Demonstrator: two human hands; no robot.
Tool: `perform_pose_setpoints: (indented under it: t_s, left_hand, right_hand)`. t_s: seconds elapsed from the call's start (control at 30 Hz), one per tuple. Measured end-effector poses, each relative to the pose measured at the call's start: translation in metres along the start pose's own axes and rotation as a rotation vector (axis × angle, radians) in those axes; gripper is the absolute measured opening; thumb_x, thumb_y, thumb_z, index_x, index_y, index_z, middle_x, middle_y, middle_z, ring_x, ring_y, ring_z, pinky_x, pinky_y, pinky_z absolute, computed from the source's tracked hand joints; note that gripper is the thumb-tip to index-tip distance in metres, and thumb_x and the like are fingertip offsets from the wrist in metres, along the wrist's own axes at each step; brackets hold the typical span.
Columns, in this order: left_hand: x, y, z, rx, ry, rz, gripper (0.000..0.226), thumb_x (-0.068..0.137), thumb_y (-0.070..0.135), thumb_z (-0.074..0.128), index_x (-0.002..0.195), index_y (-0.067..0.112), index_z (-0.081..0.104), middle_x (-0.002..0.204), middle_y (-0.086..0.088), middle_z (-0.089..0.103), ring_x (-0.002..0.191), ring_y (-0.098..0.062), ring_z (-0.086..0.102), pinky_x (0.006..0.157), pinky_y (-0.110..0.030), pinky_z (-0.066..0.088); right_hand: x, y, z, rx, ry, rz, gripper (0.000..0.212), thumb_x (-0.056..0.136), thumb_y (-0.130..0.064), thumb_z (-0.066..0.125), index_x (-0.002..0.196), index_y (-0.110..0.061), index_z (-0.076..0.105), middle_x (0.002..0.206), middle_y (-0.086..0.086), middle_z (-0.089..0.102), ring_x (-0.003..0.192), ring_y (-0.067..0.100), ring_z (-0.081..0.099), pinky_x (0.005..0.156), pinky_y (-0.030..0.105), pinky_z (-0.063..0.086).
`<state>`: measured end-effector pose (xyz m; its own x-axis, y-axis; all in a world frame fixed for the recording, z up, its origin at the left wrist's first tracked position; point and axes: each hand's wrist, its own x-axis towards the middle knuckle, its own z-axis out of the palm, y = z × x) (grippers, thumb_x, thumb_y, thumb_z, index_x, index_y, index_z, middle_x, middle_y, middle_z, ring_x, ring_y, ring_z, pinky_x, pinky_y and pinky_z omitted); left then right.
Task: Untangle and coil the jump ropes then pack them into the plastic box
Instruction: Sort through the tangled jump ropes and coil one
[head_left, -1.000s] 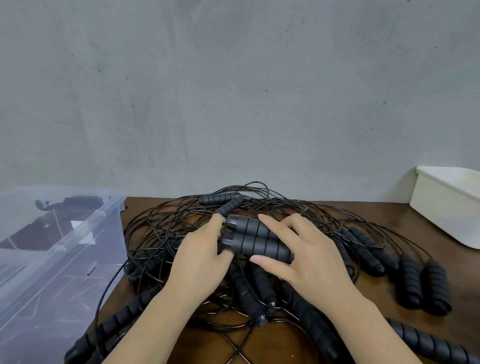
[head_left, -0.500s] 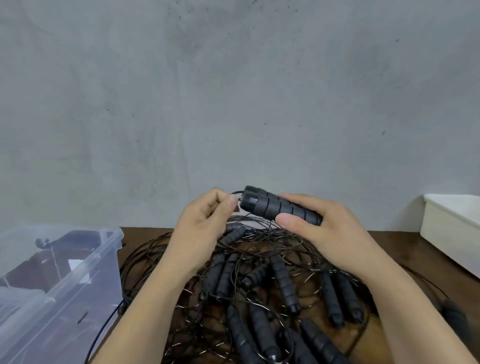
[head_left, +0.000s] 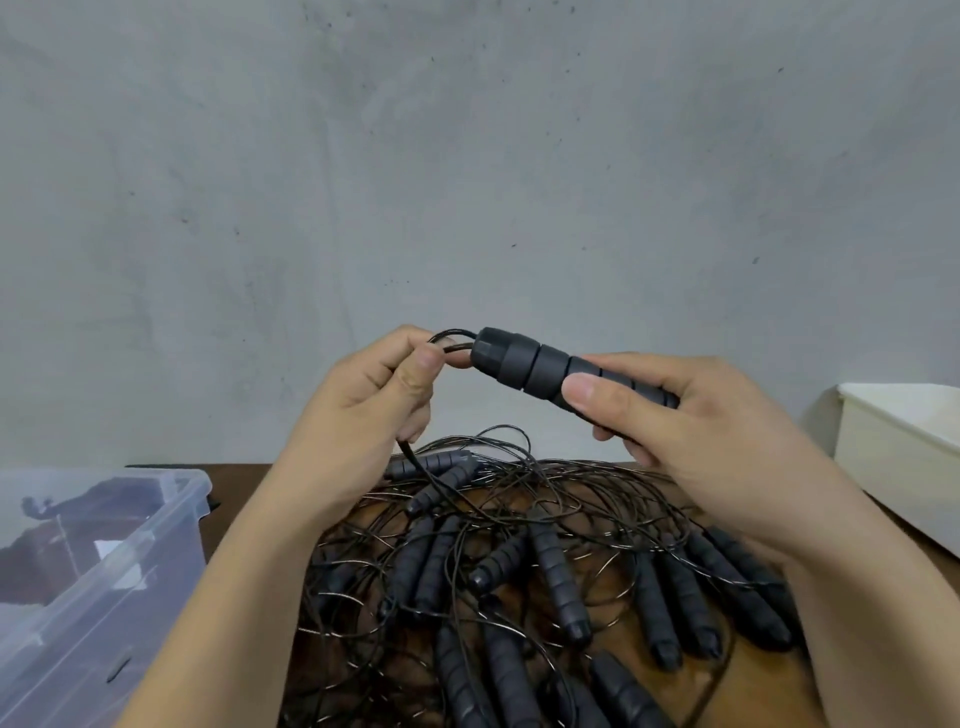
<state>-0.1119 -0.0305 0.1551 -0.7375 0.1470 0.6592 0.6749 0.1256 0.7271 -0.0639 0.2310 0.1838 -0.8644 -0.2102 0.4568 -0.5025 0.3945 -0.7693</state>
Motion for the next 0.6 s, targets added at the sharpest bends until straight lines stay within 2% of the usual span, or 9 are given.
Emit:
perform_pose_setpoints:
  t_s: [0.1,0.2,0.27,0.33,0.4,0.43,0.47,0.5,0.6]
  left_hand:
    - [-0.006,0.002,-0.008,0.022,0.007,-0.043,0.030,0.108,0.035,0.050,0.112,0.022,0.077,0.070,0.001,0.040,0.062,-0.021,0.044,0.067,-0.030,0.045]
    - [-0.009,0.003,-0.004,0.051,0.053,-0.021,0.031,0.108,0.039,0.045,0.091,0.040,0.071,0.062,0.001,0.041,0.054,-0.019,0.041,0.055,-0.027,0.042]
    - [-0.010,-0.001,0.005,0.202,0.093,-0.030,0.033,0.109,0.046,0.040,0.083,0.044,0.060,0.060,0.006,0.043,0.053,-0.014,0.042,0.050,-0.023,0.037]
    - [-0.012,-0.016,0.014,0.408,0.053,-0.100,0.034,0.114,0.037,0.037,0.087,0.034,0.057,0.064,0.003,0.054,0.059,-0.015,0.051,0.053,-0.021,0.044]
    - [-0.016,-0.025,0.025,0.439,-0.041,-0.216,0.028,0.106,0.027,0.042,0.090,0.017,0.061,0.080,-0.014,0.065,0.075,-0.036,0.061,0.071,-0.044,0.060]
    - [-0.018,-0.025,0.031,0.399,-0.064,-0.245,0.026,0.102,0.029,0.043,0.091,0.014,0.062,0.084,-0.020,0.064,0.081,-0.041,0.062,0.075,-0.057,0.058]
    - [-0.020,-0.024,0.038,0.375,-0.080,-0.261,0.027,0.102,0.031,0.043,0.091,0.014,0.061,0.085,-0.021,0.063,0.082,-0.042,0.062,0.074,-0.063,0.055]
    - [-0.021,-0.020,0.044,0.375,-0.097,-0.283,0.029,0.105,0.033,0.042,0.090,0.016,0.061,0.083,-0.019,0.063,0.080,-0.040,0.062,0.072,-0.063,0.053]
    - [-0.026,-0.009,0.060,0.452,-0.132,-0.249,0.029,0.111,0.035,0.038,0.091,0.024,0.057,0.081,-0.005,0.067,0.070,-0.017,0.061,0.073,-0.052,0.054]
  right_hand:
    - [-0.002,0.001,-0.002,0.028,-0.030,0.038,0.032,0.084,-0.068,0.063,0.097,-0.045,0.082,0.063,-0.013,0.058,0.053,0.005,0.043,0.051,0.014,0.033]
    - [-0.004,-0.002,0.005,0.167,-0.169,0.077,0.036,0.087,-0.061,0.064,0.093,-0.031,0.083,0.070,-0.005,0.064,0.060,0.016,0.044,0.053,0.018,0.032]
    - [-0.003,-0.002,0.012,0.199,-0.203,0.070,0.042,0.089,-0.063,0.067,0.095,-0.024,0.082,0.079,0.004,0.068,0.065,0.021,0.046,0.054,0.018,0.034]
    - [-0.002,-0.001,0.018,0.200,-0.230,0.049,0.046,0.092,-0.067,0.070,0.094,-0.022,0.081,0.081,0.005,0.068,0.066,0.021,0.046,0.053,0.019,0.035]
    - [-0.003,-0.002,0.025,0.182,-0.261,0.029,0.042,0.095,-0.065,0.070,0.096,-0.025,0.081,0.078,0.000,0.066,0.065,0.018,0.047,0.055,0.020,0.036]
    - [-0.004,-0.003,0.028,0.172,-0.256,0.021,0.036,0.096,-0.062,0.069,0.093,-0.028,0.081,0.074,-0.003,0.064,0.064,0.016,0.047,0.057,0.020,0.037]
    - [-0.005,-0.003,0.030,0.175,-0.234,0.023,0.032,0.095,-0.059,0.068,0.088,-0.031,0.081,0.071,-0.005,0.062,0.063,0.015,0.046,0.058,0.020,0.037]
    - [-0.003,-0.004,0.032,0.196,-0.208,0.032,0.032,0.093,-0.057,0.067,0.083,-0.030,0.080,0.069,-0.005,0.060,0.062,0.015,0.045,0.058,0.022,0.036]
    - [-0.001,0.000,0.034,0.282,-0.140,0.093,0.043,0.093,-0.060,0.074,0.082,-0.019,0.077,0.067,0.001,0.062,0.059,0.017,0.045,0.058,0.031,0.034]
